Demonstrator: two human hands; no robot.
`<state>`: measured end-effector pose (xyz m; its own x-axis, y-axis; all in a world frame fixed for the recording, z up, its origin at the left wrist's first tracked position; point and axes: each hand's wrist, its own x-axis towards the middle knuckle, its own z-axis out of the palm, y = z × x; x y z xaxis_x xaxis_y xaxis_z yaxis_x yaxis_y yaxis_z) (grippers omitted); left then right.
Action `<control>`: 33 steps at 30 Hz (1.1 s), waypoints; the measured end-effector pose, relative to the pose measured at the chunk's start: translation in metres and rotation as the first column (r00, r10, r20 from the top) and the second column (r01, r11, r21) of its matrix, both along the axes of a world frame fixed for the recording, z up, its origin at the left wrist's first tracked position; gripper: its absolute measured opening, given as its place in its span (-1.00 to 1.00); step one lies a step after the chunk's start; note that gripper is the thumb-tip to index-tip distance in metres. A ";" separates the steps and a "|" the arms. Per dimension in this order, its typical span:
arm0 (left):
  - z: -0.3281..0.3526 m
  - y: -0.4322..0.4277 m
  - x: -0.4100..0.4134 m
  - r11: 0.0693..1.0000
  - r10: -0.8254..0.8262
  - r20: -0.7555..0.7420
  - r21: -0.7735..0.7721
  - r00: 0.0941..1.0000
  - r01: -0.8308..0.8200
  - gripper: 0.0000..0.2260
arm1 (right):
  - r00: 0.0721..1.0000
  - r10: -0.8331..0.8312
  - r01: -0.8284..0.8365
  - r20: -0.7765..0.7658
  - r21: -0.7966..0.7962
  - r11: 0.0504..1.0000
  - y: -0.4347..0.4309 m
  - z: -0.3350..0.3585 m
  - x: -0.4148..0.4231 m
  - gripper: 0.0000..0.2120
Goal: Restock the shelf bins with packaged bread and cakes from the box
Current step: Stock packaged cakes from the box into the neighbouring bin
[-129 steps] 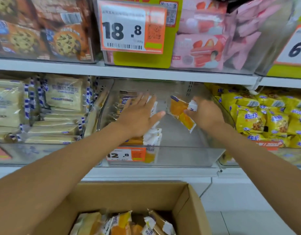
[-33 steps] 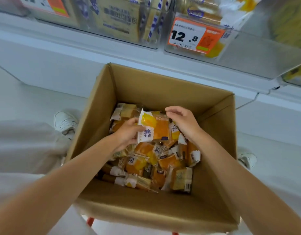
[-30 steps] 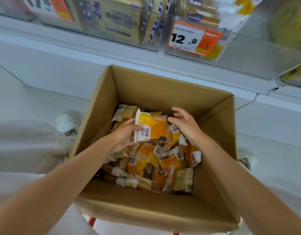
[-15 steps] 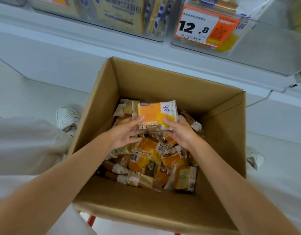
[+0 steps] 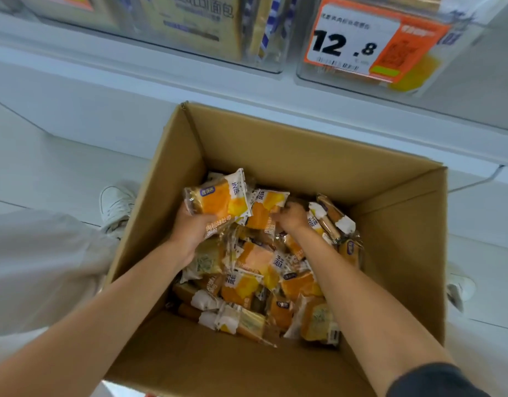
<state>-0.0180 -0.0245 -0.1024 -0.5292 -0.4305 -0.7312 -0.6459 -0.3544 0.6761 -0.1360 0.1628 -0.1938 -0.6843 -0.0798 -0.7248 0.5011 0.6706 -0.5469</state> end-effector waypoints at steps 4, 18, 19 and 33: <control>0.001 -0.001 0.000 0.999 -0.020 0.003 -0.026 1.000 0.020 -0.70 | 1.000 -0.020 0.019 -0.005 -0.050 0.999 -0.001 0.014 0.010 -0.77; 0.074 0.051 -0.004 0.983 -0.134 -0.177 0.101 0.975 0.154 -0.81 | 0.898 -0.439 0.366 0.029 -0.602 0.709 0.060 0.165 0.057 -0.63; 0.080 0.053 -0.006 0.988 -0.097 -0.190 0.101 0.977 0.118 -0.78 | 0.869 -0.492 0.409 0.052 -0.634 0.656 0.063 0.173 0.059 -0.65; 0.163 0.096 -0.016 0.933 -0.145 -0.393 0.250 0.908 0.257 -0.67 | 0.846 -0.522 0.291 -0.111 -0.723 0.626 0.071 0.259 0.078 -0.73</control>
<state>-0.0339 0.0719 0.0601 -0.8328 -0.0853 -0.5469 -0.4544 -0.4590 0.7634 -0.0580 0.2342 0.0647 -0.9261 -0.1131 -0.3600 0.3745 -0.1585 -0.9136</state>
